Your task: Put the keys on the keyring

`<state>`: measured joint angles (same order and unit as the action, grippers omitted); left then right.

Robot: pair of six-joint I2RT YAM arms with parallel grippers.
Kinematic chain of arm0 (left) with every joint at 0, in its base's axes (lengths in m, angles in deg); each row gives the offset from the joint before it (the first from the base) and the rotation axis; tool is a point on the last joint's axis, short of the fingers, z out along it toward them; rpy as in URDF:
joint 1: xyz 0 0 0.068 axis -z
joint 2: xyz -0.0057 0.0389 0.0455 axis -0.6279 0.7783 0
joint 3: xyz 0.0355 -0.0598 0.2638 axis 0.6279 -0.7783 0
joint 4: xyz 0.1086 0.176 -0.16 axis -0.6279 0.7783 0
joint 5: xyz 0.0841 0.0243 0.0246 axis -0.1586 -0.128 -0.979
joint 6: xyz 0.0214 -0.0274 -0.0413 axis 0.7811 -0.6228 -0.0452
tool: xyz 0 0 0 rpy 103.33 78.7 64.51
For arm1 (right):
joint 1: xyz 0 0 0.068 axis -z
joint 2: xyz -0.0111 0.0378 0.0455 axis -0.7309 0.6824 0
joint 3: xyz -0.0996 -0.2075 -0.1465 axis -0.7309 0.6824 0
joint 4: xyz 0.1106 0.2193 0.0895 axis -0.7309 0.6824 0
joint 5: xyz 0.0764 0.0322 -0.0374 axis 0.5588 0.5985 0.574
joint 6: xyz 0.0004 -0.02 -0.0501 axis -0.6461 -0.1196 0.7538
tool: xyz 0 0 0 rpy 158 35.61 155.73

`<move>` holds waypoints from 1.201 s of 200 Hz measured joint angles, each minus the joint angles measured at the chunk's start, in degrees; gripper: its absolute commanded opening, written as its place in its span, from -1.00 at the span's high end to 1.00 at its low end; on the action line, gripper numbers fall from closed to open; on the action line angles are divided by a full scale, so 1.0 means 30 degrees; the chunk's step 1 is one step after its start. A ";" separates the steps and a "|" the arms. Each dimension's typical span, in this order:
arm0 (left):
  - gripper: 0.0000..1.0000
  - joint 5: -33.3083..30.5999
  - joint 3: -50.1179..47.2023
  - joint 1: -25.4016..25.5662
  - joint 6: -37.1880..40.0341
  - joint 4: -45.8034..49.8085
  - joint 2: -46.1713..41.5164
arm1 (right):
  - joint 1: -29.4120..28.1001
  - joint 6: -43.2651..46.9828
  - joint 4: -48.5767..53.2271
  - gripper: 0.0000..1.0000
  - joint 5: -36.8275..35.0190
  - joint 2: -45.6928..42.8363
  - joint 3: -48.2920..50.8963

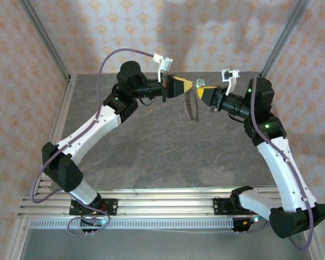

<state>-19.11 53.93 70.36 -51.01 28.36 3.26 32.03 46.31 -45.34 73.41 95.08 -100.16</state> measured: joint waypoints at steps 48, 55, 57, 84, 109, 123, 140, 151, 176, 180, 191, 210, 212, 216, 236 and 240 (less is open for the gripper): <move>1.00 0.0007 0.0000 0.0000 0.0044 0.0007 0.0000 | -0.0765 0.0029 0.0080 1.00 -0.0066 0.0729 -0.0466; 1.00 0.0000 0.0000 0.0000 0.0044 0.0007 0.0000 | -0.0765 0.0080 0.0175 1.00 -0.0153 0.0736 -0.0466; 1.00 0.0000 0.0000 0.0000 0.0044 0.0015 0.0000 | -0.0765 0.0102 0.0219 1.00 -0.0182 0.0736 -0.0466; 1.00 0.0000 0.0000 0.0000 0.0051 0.0175 0.0000 | -0.0663 0.0415 0.0648 1.00 -0.0605 0.0590 -0.0459; 1.00 -0.0080 0.0000 0.0015 0.0051 0.0270 0.0000 | 0.0000 0.0495 0.0962 1.00 -0.0590 0.0160 -0.0452; 1.00 -0.0080 0.0000 0.0022 0.0051 0.0270 0.0000 | 0.0197 0.0495 0.1086 1.00 -0.0415 -0.0095 -0.0452; 1.00 -0.0073 0.0000 0.0117 0.0051 0.0262 0.0000 | 0.0306 0.0481 0.1158 1.00 -0.0160 -0.0160 -0.0481; 1.00 -0.0073 0.0000 0.0146 0.0051 0.0270 0.0000 | 0.0350 0.0415 0.1188 1.00 0.0029 -0.0051 -0.0517; 1.00 -0.0073 0.0000 0.0138 0.0051 0.0284 0.0000 | 0.0066 0.0415 0.1188 1.00 0.0124 0.0474 -0.0882; 1.00 -0.0066 0.0000 0.0138 0.0051 0.0291 0.0000 | -0.0044 0.0423 0.1188 1.00 0.0066 0.0554 -0.0947; 1.00 -0.0015 0.0007 0.0146 0.0051 0.0291 0.0000 | -0.0306 0.0430 0.1202 1.00 -0.0022 0.0765 -0.1166; 1.00 -0.0007 0.0066 0.0146 0.0153 0.0430 0.0000 | -0.0474 0.0459 0.1333 1.00 -0.0357 0.0925 -0.1384; 1.00 -0.0007 0.0073 0.0146 0.0189 0.0452 0.0000 | -0.0474 0.0466 0.1333 1.00 -0.0379 0.0933 -0.1399; 1.00 -0.0015 0.0073 0.0146 0.0204 0.0503 0.0000 | -0.0481 0.0510 0.1392 1.00 -0.0459 0.0940 -0.1421; 1.00 -0.0066 0.0080 0.0146 0.0415 0.0750 0.0000 | -0.0554 0.0583 0.1756 1.00 -0.0816 0.0976 -0.1552; 1.00 -0.0102 0.0073 0.0146 0.0437 0.0809 0.0007 | -0.0554 0.0597 0.1851 1.00 -0.0867 0.0998 -0.1610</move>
<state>-19.42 54.15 70.79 -49.70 30.79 3.28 30.36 48.10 -39.78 70.81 98.07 -104.99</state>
